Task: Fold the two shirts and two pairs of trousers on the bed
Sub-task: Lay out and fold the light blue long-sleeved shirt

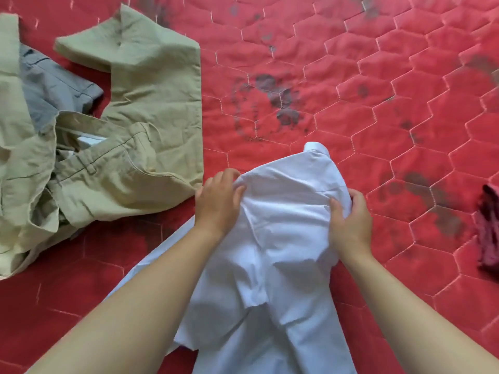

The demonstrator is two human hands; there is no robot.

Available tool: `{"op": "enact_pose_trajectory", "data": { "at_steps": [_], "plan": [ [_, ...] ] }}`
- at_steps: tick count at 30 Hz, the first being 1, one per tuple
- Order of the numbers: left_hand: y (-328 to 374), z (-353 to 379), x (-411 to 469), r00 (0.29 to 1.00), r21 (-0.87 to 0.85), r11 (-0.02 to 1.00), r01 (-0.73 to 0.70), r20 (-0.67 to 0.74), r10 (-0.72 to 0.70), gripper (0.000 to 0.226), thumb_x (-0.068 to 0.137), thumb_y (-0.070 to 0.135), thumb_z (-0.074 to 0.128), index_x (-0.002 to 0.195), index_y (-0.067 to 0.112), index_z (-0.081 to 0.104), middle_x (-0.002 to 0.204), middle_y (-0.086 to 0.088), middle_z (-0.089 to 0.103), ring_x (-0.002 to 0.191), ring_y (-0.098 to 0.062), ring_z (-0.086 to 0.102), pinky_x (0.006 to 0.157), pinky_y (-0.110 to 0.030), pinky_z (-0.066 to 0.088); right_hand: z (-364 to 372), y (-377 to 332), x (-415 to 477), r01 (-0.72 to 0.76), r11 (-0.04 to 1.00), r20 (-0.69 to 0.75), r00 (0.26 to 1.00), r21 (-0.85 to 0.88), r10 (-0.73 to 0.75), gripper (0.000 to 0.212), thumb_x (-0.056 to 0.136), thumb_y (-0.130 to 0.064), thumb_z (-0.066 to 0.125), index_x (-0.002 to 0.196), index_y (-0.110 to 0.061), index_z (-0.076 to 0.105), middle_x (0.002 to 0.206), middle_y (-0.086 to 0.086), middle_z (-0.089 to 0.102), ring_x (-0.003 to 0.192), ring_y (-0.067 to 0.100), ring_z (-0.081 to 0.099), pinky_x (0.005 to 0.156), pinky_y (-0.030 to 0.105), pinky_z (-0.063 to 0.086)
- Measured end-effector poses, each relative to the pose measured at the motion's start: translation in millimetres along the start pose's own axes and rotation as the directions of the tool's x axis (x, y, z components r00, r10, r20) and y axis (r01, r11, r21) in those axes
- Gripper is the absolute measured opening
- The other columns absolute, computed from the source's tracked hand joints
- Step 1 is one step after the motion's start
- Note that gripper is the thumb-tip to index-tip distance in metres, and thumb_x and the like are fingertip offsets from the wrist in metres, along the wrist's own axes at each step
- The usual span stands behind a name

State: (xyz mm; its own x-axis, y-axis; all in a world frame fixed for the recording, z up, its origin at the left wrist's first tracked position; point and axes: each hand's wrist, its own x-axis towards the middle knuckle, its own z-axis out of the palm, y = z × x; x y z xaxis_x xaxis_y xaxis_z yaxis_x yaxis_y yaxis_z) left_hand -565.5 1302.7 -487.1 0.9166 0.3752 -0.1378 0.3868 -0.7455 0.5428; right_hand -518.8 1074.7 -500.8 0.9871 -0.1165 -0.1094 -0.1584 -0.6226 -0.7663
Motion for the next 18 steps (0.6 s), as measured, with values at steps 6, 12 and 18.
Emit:
{"op": "enact_pose_trajectory", "data": {
  "at_steps": [6,12,18],
  "plan": [
    [36,34,34,0.984,0.285,0.956,0.071,0.138,-0.114,0.061,0.090,0.049,0.048,0.139,0.019,0.029,0.137,-0.007,0.034,0.127,-0.029,0.033,0.098,-0.054,0.032,-22,14,57,-0.113,0.953,0.127,0.980,-0.280,0.153,0.063,0.092,-0.035,0.054,0.143,-0.010,0.027,0.142,0.016,0.032,0.128,0.033,0.037,0.103,0.040,0.032],
    [-2,37,-55,0.977,0.189,0.980,0.055,0.193,-0.092,0.054,0.091,0.037,0.053,0.138,0.020,0.035,0.143,-0.002,0.030,0.131,-0.025,0.032,0.105,-0.053,0.028,-29,37,-35,0.115,0.918,0.184,0.982,-0.379,-0.047,0.058,0.085,-0.030,0.062,0.136,-0.015,0.041,0.141,0.010,0.033,0.130,0.030,0.030,0.099,0.049,0.032],
    [-31,16,-157,0.984,0.105,0.987,0.119,0.118,-0.132,0.046,0.089,0.028,0.057,0.132,0.016,0.046,0.139,-0.002,0.042,0.129,-0.021,0.039,0.103,-0.048,0.033,-8,14,-117,0.345,0.910,0.404,0.884,-0.228,-0.234,0.042,0.080,-0.023,0.067,0.120,-0.018,0.056,0.134,0.003,0.044,0.126,0.020,0.033,0.098,0.049,0.031]
  ]
}}
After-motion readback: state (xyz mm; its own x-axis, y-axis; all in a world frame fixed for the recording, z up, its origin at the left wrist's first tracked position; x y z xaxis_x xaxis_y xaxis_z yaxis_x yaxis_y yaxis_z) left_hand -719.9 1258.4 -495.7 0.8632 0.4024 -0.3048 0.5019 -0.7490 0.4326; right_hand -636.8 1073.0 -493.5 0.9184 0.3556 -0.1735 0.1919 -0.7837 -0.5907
